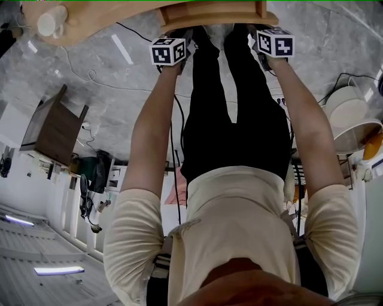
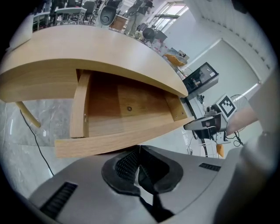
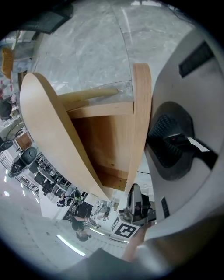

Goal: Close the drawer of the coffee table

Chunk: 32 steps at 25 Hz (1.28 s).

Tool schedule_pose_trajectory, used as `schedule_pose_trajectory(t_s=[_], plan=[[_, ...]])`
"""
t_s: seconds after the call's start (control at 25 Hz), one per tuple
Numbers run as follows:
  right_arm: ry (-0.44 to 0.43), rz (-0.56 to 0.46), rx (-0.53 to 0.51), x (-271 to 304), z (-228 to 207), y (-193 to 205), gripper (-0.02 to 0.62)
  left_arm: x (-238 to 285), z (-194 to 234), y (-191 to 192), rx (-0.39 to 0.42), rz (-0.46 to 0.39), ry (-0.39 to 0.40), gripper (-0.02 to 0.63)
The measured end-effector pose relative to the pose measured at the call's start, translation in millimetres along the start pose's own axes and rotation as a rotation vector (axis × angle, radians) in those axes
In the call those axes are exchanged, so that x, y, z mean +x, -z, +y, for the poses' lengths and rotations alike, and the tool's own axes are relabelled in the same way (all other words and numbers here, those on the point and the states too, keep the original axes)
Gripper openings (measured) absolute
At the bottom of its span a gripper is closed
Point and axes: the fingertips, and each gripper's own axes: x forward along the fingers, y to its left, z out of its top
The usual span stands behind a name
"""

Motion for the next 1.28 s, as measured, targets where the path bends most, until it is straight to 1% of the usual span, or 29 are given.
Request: schedule_pose_trajectory(t_s=[0.12,0.24,0.72,1.28], plan=[[-0.001,0.019,0.011,-3.1,0.9,-0.9,-0.005,-1.3,-2.5,-2.6,-0.033,0.003,-0.002,0.005],[0.004,0.021,0.016,-1.0,-0.9,-7.2,-0.005,1.5,0.4,-8.3,-0.044,-0.002,-0.011,0.005],[0.002,0.025,0.011,-0.8,-1.0,-22.3,-0.005,2.5,4.6,-22.6,-0.022,0.008,-0.024,0.005],[-0.006,0.0,-0.02,1.1,-1.7,-55.1,-0.005,4.6,12.6,-56.2,0.005,-0.005,-0.031,0.005]])
